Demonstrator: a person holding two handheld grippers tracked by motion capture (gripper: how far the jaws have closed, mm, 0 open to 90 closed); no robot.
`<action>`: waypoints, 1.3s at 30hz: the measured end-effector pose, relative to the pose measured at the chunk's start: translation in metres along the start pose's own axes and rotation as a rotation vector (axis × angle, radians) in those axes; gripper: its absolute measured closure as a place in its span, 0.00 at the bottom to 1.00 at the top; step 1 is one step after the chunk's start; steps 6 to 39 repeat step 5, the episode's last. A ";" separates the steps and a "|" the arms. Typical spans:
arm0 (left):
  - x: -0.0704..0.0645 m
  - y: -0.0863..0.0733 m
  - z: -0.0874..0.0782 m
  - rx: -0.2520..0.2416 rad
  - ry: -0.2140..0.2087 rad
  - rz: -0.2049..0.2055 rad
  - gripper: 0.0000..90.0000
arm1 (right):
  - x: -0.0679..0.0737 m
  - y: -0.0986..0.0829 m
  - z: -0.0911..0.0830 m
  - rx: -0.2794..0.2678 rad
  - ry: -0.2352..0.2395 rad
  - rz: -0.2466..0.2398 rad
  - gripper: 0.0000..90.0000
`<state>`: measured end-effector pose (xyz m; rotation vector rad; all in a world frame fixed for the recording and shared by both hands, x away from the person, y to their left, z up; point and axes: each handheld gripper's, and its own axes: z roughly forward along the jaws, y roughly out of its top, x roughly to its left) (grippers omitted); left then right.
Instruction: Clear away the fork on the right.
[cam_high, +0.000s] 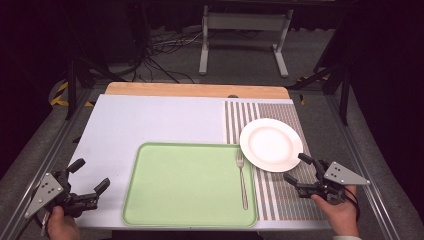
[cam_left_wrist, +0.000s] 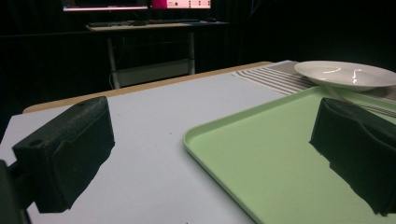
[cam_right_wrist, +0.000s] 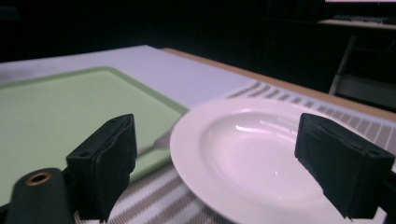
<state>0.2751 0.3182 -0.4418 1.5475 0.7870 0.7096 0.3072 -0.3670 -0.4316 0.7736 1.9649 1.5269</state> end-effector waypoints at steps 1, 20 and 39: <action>0.000 0.000 0.000 0.001 -0.001 -0.001 0.00 | -0.001 -0.003 -0.001 0.000 -0.001 0.010 0.16; 0.001 0.000 0.000 -0.003 0.000 0.001 0.00 | -0.003 -0.013 -0.001 0.021 -0.009 0.030 0.15; 0.001 0.000 0.000 -0.003 0.000 0.001 0.00 | -0.003 -0.013 -0.001 0.021 -0.009 0.030 0.15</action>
